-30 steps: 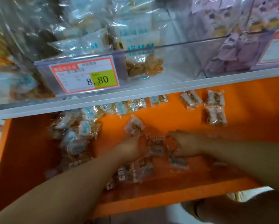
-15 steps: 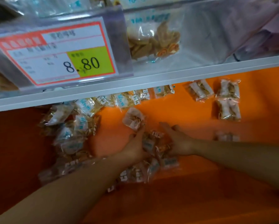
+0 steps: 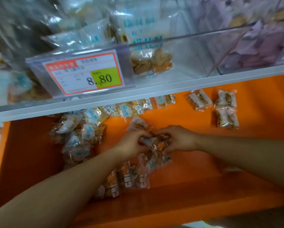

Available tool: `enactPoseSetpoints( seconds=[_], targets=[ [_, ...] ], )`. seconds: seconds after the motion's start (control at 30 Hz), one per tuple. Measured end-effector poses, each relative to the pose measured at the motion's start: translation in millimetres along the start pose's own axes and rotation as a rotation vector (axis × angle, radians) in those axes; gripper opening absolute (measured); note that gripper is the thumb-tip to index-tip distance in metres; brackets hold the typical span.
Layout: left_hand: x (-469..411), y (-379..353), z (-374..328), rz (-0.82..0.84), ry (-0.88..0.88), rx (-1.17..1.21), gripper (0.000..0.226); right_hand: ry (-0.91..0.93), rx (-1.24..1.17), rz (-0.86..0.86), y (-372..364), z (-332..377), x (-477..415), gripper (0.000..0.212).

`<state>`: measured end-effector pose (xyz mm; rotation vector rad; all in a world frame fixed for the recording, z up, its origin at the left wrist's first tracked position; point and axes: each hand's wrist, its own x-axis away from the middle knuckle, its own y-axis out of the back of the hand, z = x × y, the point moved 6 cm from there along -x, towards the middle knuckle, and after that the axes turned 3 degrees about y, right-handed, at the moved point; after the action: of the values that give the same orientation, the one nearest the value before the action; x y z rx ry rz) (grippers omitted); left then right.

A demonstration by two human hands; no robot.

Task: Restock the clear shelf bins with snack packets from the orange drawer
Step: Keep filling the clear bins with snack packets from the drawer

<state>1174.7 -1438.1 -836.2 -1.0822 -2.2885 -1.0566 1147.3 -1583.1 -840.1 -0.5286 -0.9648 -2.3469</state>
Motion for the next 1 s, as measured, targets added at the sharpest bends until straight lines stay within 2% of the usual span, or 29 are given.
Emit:
enactPoseSetpoints(
  seconds=[0.17,0.27,0.4,0.6,0.8,0.87,1.0],
  targets=[
    [36,21,-38,-0.121,-0.133,-0.024,0.026,0.075,0.156,-0.122,30,46,39,0.067],
    [68,33,-66,-0.178,-0.227,-0.049,0.031,0.114,0.197,-0.22,47,73,75,0.07],
    [121,53,-106,-0.349,-0.368,-0.115,0.038,0.137,0.339,-0.352,71,111,128,0.077],
    [200,91,-158,-0.527,-0.525,-0.128,0.038,0.299,0.405,-0.546,114,182,192,0.075],
    [244,154,-216,-0.842,-0.737,-0.193,0.049,0.445,0.282,-0.92,167,232,226,0.062],
    [240,172,-226,-0.924,-0.767,-0.205,0.047,0.467,0.231,-0.98,179,240,220,0.06],
    [215,214,-235,-1.069,-0.699,-0.216,0.039,0.47,0.046,-1.023,209,248,183,0.06]
  ],
)
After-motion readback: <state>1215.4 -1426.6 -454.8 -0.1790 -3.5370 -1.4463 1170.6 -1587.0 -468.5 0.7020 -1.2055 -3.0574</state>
